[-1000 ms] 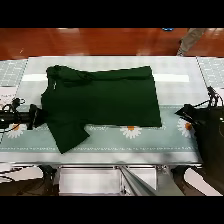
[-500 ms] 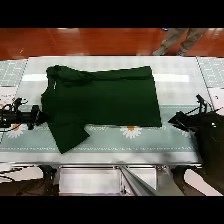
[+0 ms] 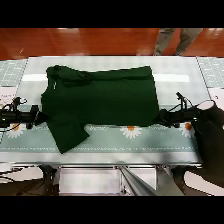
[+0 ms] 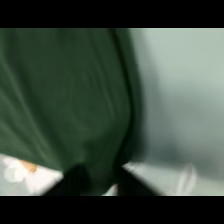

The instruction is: Fold the shirts.

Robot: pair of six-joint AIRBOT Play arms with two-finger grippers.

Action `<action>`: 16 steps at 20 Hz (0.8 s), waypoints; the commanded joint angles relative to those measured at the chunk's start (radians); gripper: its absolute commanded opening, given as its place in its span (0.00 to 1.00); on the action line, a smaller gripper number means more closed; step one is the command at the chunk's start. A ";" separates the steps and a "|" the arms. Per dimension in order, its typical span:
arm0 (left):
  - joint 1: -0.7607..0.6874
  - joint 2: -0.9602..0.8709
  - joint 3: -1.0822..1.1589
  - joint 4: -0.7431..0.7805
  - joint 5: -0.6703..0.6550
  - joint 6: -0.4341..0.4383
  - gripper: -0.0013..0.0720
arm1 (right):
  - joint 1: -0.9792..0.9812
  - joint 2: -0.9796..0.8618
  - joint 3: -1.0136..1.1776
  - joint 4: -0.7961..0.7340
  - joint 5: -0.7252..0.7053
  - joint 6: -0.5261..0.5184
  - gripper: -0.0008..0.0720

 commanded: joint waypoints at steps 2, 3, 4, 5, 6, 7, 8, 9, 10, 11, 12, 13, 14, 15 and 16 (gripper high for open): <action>-0.001 0.040 0.012 -0.014 -0.006 -0.001 0.05 | 0.111 -0.060 0.130 0.034 0.000 -0.021 0.05; 0.000 0.071 0.032 -0.025 -0.013 -0.001 0.05 | 0.116 -0.052 0.184 0.023 0.037 -0.019 0.05; 0.001 0.107 0.061 -0.048 -0.023 -0.001 0.05 | 0.115 -0.035 0.253 -0.005 0.077 0.002 0.04; 0.001 0.150 0.105 -0.095 -0.037 -0.002 0.05 | 0.114 -0.007 0.333 -0.045 0.107 0.036 0.04; -0.001 0.195 0.156 -0.164 -0.048 -0.002 0.05 | 0.114 0.023 0.418 -0.097 0.130 0.076 0.04; -0.001 0.237 0.207 -0.241 -0.048 -0.002 0.05 | 0.114 0.056 0.519 -0.151 0.153 0.117 0.04; -0.001 0.278 0.261 -0.322 -0.043 -0.002 0.05 | 0.114 0.086 0.613 -0.186 0.171 0.145 0.04; -0.002 0.319 0.321 -0.396 -0.033 -0.011 0.05 | 0.114 0.118 0.714 -0.215 0.196 0.170 0.04; -0.004 0.353 0.380 -0.442 -0.034 -0.043 0.05 | 0.114 0.152 0.806 -0.220 0.241 0.193 0.04; -0.011 0.396 0.438 -0.471 -0.032 -0.071 0.05 | 0.116 0.201 0.893 -0.220 0.270 0.195 0.04; -0.023 0.444 0.489 -0.477 -0.020 -0.070 0.05 | 0.118 0.256 0.955 -0.226 0.264 0.195 0.04; -0.031 0.491 0.533 -0.476 -0.003 -0.070 0.05 | 0.114 0.317 1.007 -0.236 0.240 0.201 0.04; -0.035 0.537 0.578 -0.477 0.008 -0.072 0.05 | 0.103 0.370 1.048 -0.265 0.220 0.216 0.04; -0.035 0.576 0.624 -0.477 0.008 -0.073 0.05 | 0.095 0.420 1.088 -0.296 0.220 0.232 0.04; -0.035 0.613 0.674 -0.477 0.004 -0.073 0.05 | 0.087 0.460 1.124 -0.329 0.234 0.237 0.04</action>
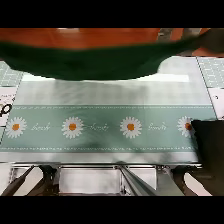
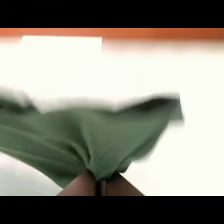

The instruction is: Fold the shirts.

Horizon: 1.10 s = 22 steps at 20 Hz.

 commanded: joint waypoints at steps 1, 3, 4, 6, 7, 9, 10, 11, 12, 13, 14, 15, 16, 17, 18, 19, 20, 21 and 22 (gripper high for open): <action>-0.008 0.147 0.179 -0.044 0.016 -0.014 0.05 | -0.014 0.166 0.174 -0.112 0.032 0.048 0.04; -0.006 0.223 0.261 -0.044 0.017 -0.020 0.05 | -0.014 0.249 0.196 -0.133 0.051 0.050 0.04; -0.006 0.267 0.292 -0.044 0.017 -0.022 0.05 | -0.014 0.291 0.196 -0.153 0.062 0.060 0.04; -0.006 0.350 0.332 -0.027 0.017 -0.022 0.05 | -0.014 0.376 0.196 -0.220 0.090 0.089 0.04; -0.010 0.384 0.348 0.002 0.016 -0.029 0.05 | -0.014 0.410 0.196 -0.256 0.107 0.101 0.04; -0.053 0.433 0.371 0.089 0.002 -0.094 0.05 | -0.014 0.470 0.196 -0.331 0.153 0.101 0.04; -0.098 0.460 0.376 0.151 -0.007 -0.105 0.05 | -0.014 0.494 0.196 -0.367 0.179 0.101 0.04; -0.148 0.489 0.376 0.230 -0.006 -0.119 0.05 | -0.014 0.513 0.196 -0.401 0.203 0.102 0.04; -0.202 0.523 0.376 0.351 -0.001 -0.154 0.05 | -0.013 0.527 0.196 -0.429 0.229 0.103 0.04; -0.246 0.554 0.375 0.480 0.009 -0.205 0.05 | -0.012 0.538 0.196 -0.452 0.251 0.112 0.04; -0.283 0.584 0.375 0.604 0.015 -0.256 0.05 | -0.013 0.545 0.196 -0.469 0.262 0.118 0.04; -0.310 0.603 0.375 0.695 0.016 -0.291 0.05 | -0.013 0.546 0.196 -0.472 0.267 0.119 0.04; -0.328 0.612 0.372 0.769 0.014 -0.315 0.05 | -0.013 0.543 0.192 -0.472 0.264 0.120 0.04; -0.336 0.608 0.366 0.833 0.010 -0.339 0.05 | -0.013 0.538 0.185 -0.476 0.262 0.120 0.04; -0.336 0.600 0.349 0.874 0.007 -0.359 0.05 | -0.013 0.528 0.171 -0.479 0.262 0.120 0.04; -0.336 0.587 0.320 0.888 0.008 -0.367 0.05 | -0.013 0.513 0.152 -0.478 0.260 0.122 0.04; -0.336 0.568 0.288 0.885 0.008 -0.374 0.05 | -0.013 0.492 0.130 -0.478 0.260 0.123 0.04; -0.336 0.541 0.251 0.881 0.010 -0.381 0.05 | -0.013 0.469 0.110 -0.473 0.257 0.123 0.04; -0.337 0.511 0.221 0.879 0.010 -0.381 0.05 | -0.013 0.437 0.093 -0.463 0.256 0.123 0.04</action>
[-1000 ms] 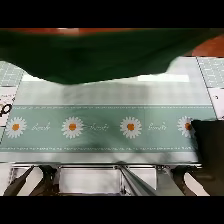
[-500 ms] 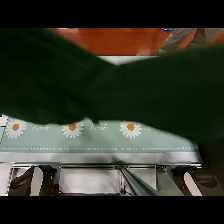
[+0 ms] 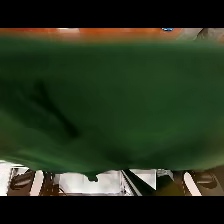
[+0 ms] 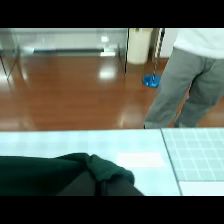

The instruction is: Fold the shirts.

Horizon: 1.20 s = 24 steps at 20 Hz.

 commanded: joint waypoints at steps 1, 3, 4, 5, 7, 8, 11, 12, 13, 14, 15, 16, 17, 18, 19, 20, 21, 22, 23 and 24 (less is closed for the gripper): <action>-0.013 -0.084 -0.098 0.085 0.002 -0.043 0.05 | 0.000 -0.088 -0.059 0.018 -0.002 0.003 0.04; -0.013 -0.178 -0.141 0.039 0.006 -0.034 0.05 | 0.001 -0.179 -0.109 0.079 -0.025 -0.012 0.04; -0.013 -0.232 -0.158 0.007 0.015 -0.020 0.05 | 0.000 -0.232 -0.142 0.122 -0.051 -0.033 0.04; -0.013 -0.296 -0.177 -0.026 0.034 0.005 0.05 | 0.001 -0.289 -0.179 0.174 -0.096 -0.059 0.04; -0.014 -0.452 -0.192 -0.068 0.073 0.041 0.05 | 0.001 -0.433 -0.243 0.265 -0.202 -0.110 0.04; -0.014 -0.537 -0.191 -0.080 0.095 0.048 0.05 | 0.000 -0.525 -0.253 0.289 -0.246 -0.123 0.04; -0.039 -0.818 -0.188 -0.085 0.240 0.060 0.05 | -0.001 -0.809 -0.242 0.321 -0.441 -0.129 0.04; -0.048 -0.909 -0.174 -0.085 0.293 0.074 0.05 | 0.000 -0.903 -0.211 0.337 -0.480 -0.133 0.04; -0.059 -1.006 -0.145 -0.085 0.338 0.078 0.05 | 0.000 -1.009 -0.157 0.361 -0.494 -0.147 0.04; -0.070 -1.092 -0.109 -0.085 0.370 0.077 0.05 | 0.000 -1.102 -0.097 0.396 -0.501 -0.172 0.04; -0.080 -1.180 -0.060 -0.085 0.397 0.077 0.05 | 0.001 -1.191 -0.033 0.431 -0.502 -0.183 0.04; -0.090 -1.261 -0.005 -0.085 0.408 0.065 0.05 | 0.001 -1.280 0.037 0.455 -0.502 -0.182 0.04; -0.096 -1.328 0.049 -0.085 0.404 0.041 0.05 | 0.001 -1.351 0.096 0.467 -0.504 -0.181 0.04; -0.103 -1.385 0.099 -0.085 0.395 0.027 0.05 | 0.001 -1.415 0.149 0.474 -0.504 -0.175 0.04; -0.111 -1.425 0.132 -0.085 0.378 0.027 0.05 | 0.000 -1.463 0.185 0.481 -0.506 -0.168 0.04; -0.120 -1.450 0.148 -0.085 0.363 0.028 0.05 | 0.000 -1.498 0.210 0.481 -0.502 -0.158 0.04; -0.128 -1.463 0.148 -0.084 0.352 0.029 0.05 | 0.000 -1.519 0.222 0.481 -0.496 -0.151 0.04; -0.132 -1.468 0.148 -0.084 0.336 0.029 0.05 | 0.000 -1.527 0.222 0.479 -0.488 -0.151 0.04; -0.132 -1.467 0.148 -0.084 0.315 0.029 0.05 | -0.002 -1.527 0.222 0.472 -0.466 -0.151 0.04; -0.125 -1.457 0.148 -0.079 0.278 0.042 0.05 | -0.009 -1.522 0.222 0.477 -0.436 -0.150 0.04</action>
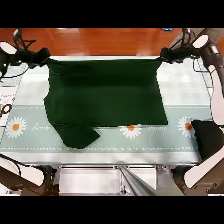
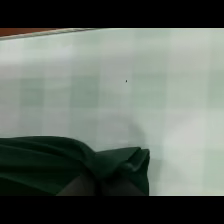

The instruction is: Fold the shirts.

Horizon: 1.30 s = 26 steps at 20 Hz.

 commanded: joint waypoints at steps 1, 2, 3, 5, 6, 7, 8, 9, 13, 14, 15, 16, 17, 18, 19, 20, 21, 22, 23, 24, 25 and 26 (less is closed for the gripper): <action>0.002 -0.023 0.026 0.020 -0.100 0.055 0.05 | -0.018 -0.040 0.034 0.028 0.091 0.006 0.04; 0.008 -0.004 0.026 0.055 -0.148 0.090 0.05 | -0.029 -0.029 0.034 0.028 0.146 0.006 0.04; 0.014 0.010 0.026 0.081 -0.188 0.097 0.05 | -0.040 -0.024 0.034 0.027 0.216 0.000 0.04; 0.020 0.019 0.016 0.087 -0.255 0.096 0.05 | -0.051 -0.026 0.027 0.015 0.337 -0.024 0.04; 0.021 0.020 0.002 0.087 -0.288 0.101 0.05 | -0.053 -0.026 0.013 0.004 0.365 -0.025 0.04; 0.022 0.019 -0.018 0.087 -0.322 0.105 0.05 | -0.053 -0.026 0.001 -0.005 0.375 -0.025 0.04; 0.022 0.019 -0.048 0.087 -0.355 0.126 0.05 | -0.053 -0.026 -0.014 -0.008 0.375 -0.032 0.04; 0.021 0.019 -0.081 0.087 -0.369 0.130 0.05 | -0.051 -0.030 -0.023 -0.008 0.375 -0.037 0.04; 0.021 0.019 -0.216 0.086 -0.368 0.137 0.05 | -0.050 -0.073 -0.023 -0.008 0.381 -0.034 0.04; 0.021 0.019 -0.233 0.086 -0.369 0.148 0.05 | -0.050 -0.084 -0.023 -0.007 0.385 -0.034 0.04; 0.021 0.019 -0.241 0.086 -0.369 0.152 0.05 | -0.048 -0.093 -0.023 -0.008 0.387 -0.033 0.05; 0.021 0.017 -0.243 0.086 -0.369 0.150 0.07 | -0.048 -0.102 -0.023 -0.008 0.386 -0.013 0.20; 0.021 0.018 -0.242 0.087 -0.371 0.137 0.34 | -0.048 -0.105 -0.023 -0.010 0.387 0.001 0.57; 0.024 0.021 -0.237 0.088 -0.381 0.119 0.71 | -0.052 -0.101 -0.019 -0.021 0.398 0.009 0.57; 0.033 0.029 -0.230 0.086 -0.407 0.109 0.71 | -0.061 -0.089 -0.019 -0.046 0.422 0.025 0.58; 0.044 0.047 -0.231 0.087 -0.424 0.106 0.71 | -0.074 -0.066 -0.019 -0.081 0.454 0.026 0.58; 0.062 0.075 -0.232 0.087 -0.447 0.106 0.71 | -0.090 -0.038 -0.019 -0.122 0.499 0.026 0.58; 0.084 0.108 -0.246 0.087 -0.460 0.093 0.71 | -0.114 -0.002 -0.024 -0.163 0.542 0.032 0.58; 0.111 0.154 -0.285 0.086 -0.463 0.070 0.71 | -0.144 0.046 -0.055 -0.165 0.544 0.050 0.58; 0.142 0.212 -0.356 0.085 -0.457 0.053 0.71 | -0.177 0.113 -0.127 -0.148 0.513 0.056 0.58; 0.175 0.281 -0.454 0.073 -0.444 0.047 0.71 | -0.204 0.185 -0.223 -0.130 0.473 0.049 0.58; 0.211 0.350 -0.563 0.043 -0.420 0.047 0.71 | -0.228 0.274 -0.356 -0.112 0.413 0.031 0.58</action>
